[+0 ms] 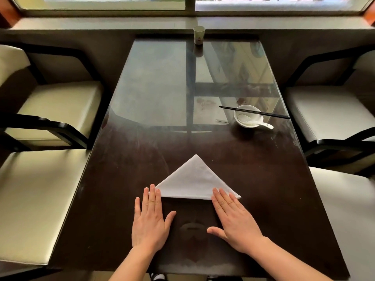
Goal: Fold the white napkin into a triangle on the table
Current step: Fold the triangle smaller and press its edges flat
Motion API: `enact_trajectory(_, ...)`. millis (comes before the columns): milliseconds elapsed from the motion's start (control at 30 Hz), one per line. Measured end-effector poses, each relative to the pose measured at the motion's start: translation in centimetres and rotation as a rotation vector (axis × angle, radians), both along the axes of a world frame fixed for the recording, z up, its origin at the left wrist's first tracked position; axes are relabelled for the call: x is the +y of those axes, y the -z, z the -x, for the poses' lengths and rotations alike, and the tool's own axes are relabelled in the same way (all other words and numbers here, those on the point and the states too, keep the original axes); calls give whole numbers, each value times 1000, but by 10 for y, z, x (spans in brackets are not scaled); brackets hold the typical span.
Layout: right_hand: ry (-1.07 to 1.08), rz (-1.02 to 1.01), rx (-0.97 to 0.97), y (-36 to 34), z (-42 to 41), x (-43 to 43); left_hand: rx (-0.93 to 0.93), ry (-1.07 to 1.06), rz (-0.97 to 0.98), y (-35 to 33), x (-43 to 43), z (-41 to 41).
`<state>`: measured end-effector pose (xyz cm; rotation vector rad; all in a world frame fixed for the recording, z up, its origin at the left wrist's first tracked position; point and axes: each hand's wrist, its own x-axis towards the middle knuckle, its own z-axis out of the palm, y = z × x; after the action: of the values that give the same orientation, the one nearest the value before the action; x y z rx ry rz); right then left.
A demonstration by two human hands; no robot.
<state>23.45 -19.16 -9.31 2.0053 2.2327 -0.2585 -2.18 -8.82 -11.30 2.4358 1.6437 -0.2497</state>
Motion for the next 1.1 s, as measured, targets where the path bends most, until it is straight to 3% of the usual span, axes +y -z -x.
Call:
enact_trajectory(167,-34,-24,106,-8,36,18,-24,187,-16,1,2,-8)
enact_trajectory(367,-114,91,164,8,77,50,11,229,-15,9,1,-3)
enact_trajectory(500,-131,76,121,14,50,41,-5,213,-9,11,1,-2)
enact_trajectory(800,100,99,-41,3,-60,-17,-8,192,-16,10,0,-3)
enact_trajectory(1100,94,29,-16,5,-30,-7,-6,192,-8,6,0,-4)
